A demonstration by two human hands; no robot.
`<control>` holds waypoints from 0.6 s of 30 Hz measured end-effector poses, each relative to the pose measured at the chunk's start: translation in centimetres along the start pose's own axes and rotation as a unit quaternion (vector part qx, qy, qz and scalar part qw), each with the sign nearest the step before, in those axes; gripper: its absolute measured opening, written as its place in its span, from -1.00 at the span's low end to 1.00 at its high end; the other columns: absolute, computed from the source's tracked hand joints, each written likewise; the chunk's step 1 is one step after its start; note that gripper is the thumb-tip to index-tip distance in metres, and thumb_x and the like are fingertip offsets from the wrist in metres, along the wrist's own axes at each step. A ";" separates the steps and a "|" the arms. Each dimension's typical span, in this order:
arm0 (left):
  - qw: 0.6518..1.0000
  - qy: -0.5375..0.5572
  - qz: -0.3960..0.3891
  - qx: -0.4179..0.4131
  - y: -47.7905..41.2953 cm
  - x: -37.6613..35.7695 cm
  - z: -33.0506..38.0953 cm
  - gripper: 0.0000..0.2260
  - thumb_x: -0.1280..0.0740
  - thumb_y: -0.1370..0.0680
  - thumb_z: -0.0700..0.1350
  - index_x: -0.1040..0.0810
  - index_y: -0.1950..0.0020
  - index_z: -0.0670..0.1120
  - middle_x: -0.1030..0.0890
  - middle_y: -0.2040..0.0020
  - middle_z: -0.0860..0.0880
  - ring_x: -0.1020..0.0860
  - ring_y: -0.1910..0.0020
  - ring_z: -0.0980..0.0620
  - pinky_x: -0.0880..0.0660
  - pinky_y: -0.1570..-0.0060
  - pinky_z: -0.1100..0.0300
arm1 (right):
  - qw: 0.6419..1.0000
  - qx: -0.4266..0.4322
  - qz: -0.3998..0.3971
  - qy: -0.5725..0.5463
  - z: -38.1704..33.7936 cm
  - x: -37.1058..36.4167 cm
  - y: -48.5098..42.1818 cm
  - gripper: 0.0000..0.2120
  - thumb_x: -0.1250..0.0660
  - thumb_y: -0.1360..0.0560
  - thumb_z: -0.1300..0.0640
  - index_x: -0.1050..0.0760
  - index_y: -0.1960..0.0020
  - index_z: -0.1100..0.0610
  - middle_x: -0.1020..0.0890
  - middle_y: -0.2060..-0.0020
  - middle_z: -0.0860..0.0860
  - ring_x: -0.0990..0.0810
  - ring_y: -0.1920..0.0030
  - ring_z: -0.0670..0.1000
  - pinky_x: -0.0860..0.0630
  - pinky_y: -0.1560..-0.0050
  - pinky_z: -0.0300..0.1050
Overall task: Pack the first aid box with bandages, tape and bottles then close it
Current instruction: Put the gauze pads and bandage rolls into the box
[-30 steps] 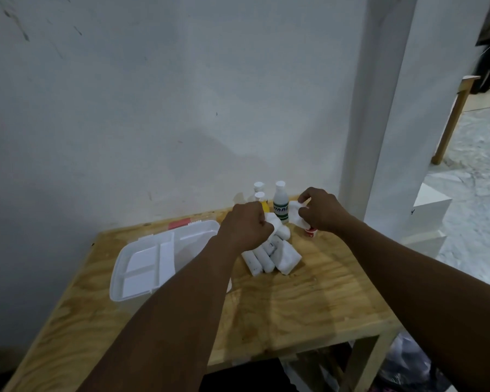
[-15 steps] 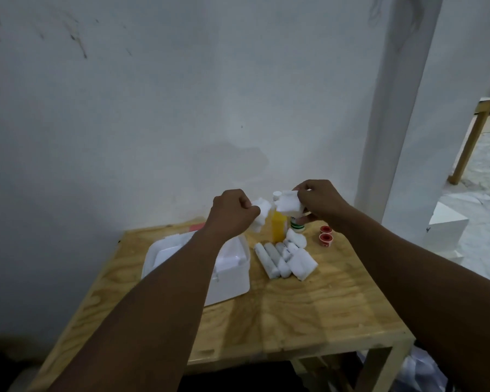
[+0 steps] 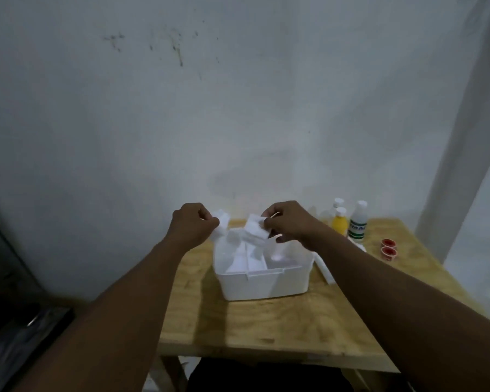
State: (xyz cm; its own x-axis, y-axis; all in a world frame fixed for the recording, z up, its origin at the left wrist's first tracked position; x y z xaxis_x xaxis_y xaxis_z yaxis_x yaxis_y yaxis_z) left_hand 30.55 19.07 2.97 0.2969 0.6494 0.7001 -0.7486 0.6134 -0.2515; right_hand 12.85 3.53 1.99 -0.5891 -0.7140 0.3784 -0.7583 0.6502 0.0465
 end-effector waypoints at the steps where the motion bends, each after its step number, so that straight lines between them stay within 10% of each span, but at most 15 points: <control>1: 1.000 0.003 0.000 0.006 0.1 0.1 -0.6 -0.91 -0.41 -0.44 -0.12 -0.61 0.24 -0.11 -0.68 0.15 0.01 -0.61 0.10 0.00 -0.46 0.21 0.20 | 1.000 0.006 -0.008 0.013 -0.2 -1.1 -0.1 -0.95 -0.36 -0.47 0.28 -0.58 0.11 0.17 -0.68 0.19 0.14 -0.63 0.23 0.01 -0.50 0.20 -0.09; 18: 0.999 0.031 -0.021 -0.004 0.0 -1.7 -0.4 -0.86 -0.37 -0.45 -0.15 -0.69 0.21 -0.18 -0.69 0.25 -0.04 -0.58 0.27 0.11 -0.48 0.28 0.27 | 0.958 0.135 -0.033 0.251 1.5 -6.8 -0.5 -0.86 -0.43 -0.44 -0.01 -0.70 0.05 -0.01 -0.70 0.07 -0.03 -0.62 0.05 -0.02 -0.57 -0.07 0.04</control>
State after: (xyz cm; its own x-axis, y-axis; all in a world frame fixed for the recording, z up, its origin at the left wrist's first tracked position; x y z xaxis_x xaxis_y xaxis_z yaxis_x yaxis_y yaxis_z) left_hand 30.30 18.15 1.51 0.3645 0.6487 0.6681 -0.7299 0.6445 -0.2276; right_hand 16.80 7.70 -1.99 -0.3795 -0.4924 0.7833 -0.8743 0.4678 -0.1295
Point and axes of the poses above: each hand's wrist, its own y-axis away from the middle knuckle, its own x-axis out of the back of the hand, z = x × y, the point moved 4 cm from there along -y, towards the middle knuckle
